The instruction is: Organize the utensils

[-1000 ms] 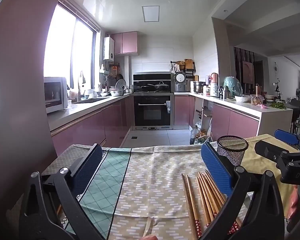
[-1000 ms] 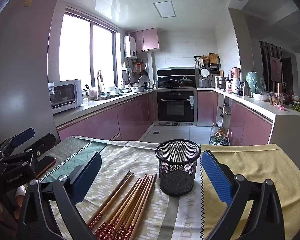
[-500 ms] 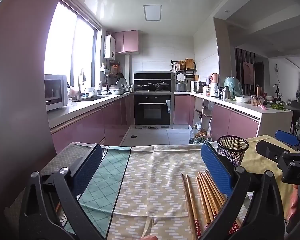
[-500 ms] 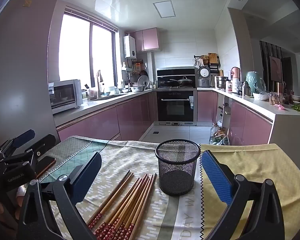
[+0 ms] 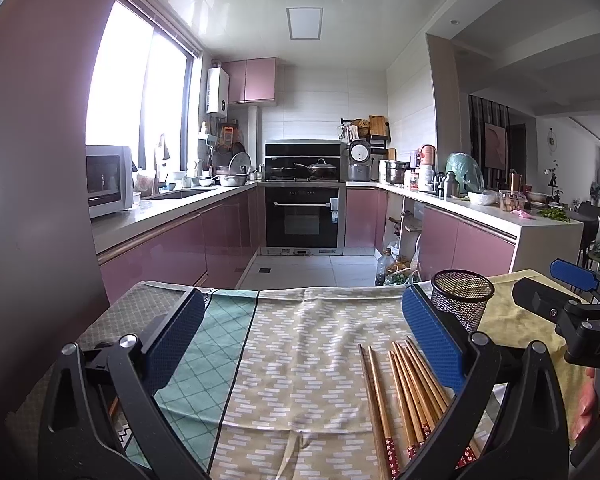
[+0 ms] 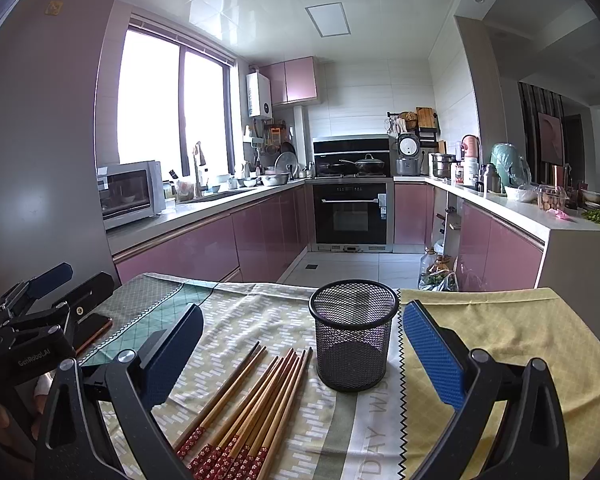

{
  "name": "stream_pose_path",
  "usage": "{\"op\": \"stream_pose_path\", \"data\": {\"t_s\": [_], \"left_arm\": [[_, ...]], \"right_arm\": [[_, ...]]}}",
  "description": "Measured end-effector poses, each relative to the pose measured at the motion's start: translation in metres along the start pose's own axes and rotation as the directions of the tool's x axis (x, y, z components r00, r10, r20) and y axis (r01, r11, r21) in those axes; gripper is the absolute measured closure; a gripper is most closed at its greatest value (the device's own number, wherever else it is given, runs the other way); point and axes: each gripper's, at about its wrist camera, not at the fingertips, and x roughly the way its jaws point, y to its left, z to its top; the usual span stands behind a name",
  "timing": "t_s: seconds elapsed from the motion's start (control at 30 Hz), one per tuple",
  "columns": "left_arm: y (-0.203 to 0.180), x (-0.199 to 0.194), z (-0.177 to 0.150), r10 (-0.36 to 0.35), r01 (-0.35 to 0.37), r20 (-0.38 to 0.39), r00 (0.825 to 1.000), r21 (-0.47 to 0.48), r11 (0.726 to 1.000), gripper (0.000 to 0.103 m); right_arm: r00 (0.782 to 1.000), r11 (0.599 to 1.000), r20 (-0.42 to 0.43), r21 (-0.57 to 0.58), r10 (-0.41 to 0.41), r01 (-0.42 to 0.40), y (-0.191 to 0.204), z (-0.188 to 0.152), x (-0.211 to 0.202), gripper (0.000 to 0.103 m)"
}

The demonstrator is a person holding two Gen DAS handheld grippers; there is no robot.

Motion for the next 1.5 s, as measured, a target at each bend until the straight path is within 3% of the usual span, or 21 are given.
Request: {"op": "stream_pose_path", "data": {"t_s": [1.5], "left_arm": [[-0.0046, 0.0023, -0.0034, -0.013, 0.013, -0.016, 1.000, 0.003, 1.000, 0.006]], "right_arm": [[1.000, 1.000, 0.000, 0.003, 0.002, -0.002, 0.0028, 0.0020, -0.0007, 0.006]]}}
